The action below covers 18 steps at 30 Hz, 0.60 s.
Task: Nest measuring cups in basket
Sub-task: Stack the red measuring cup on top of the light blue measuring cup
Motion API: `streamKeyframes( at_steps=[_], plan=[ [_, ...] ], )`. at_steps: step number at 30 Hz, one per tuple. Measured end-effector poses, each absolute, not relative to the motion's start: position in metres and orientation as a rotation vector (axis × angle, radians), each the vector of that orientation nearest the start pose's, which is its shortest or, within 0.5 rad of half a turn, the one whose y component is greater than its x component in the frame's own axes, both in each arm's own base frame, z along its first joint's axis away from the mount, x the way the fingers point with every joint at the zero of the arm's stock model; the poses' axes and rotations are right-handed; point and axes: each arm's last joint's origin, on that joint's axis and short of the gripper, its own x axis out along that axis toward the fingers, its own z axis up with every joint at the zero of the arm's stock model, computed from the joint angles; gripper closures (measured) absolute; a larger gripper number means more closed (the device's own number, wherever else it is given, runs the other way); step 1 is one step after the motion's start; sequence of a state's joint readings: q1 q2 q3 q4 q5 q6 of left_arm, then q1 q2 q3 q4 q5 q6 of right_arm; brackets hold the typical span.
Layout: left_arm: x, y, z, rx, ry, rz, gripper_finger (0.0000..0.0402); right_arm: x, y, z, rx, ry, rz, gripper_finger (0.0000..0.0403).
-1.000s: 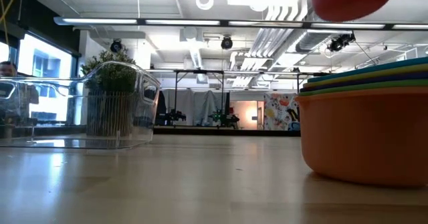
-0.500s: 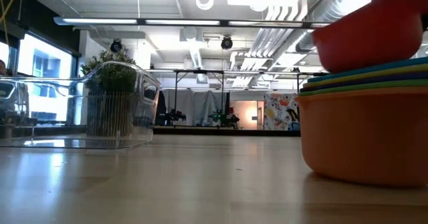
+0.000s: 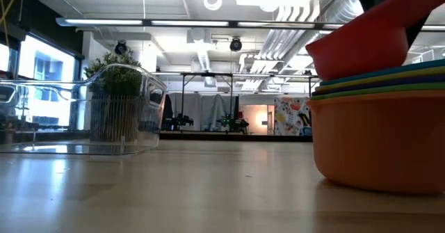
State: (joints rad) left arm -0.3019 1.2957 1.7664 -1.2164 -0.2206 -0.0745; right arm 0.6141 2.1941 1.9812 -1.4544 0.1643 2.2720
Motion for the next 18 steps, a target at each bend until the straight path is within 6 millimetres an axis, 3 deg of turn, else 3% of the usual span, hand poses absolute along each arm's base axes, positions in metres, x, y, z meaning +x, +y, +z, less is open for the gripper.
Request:
streamKeyframes(
  at_steps=[18],
  plan=[
    [0.2023,-0.0564,0.4570,0.147,0.722,-0.060,0.0335,0.3433,0.2354,0.2287,1.146,1.078,-1.345,0.0399]
  ],
)
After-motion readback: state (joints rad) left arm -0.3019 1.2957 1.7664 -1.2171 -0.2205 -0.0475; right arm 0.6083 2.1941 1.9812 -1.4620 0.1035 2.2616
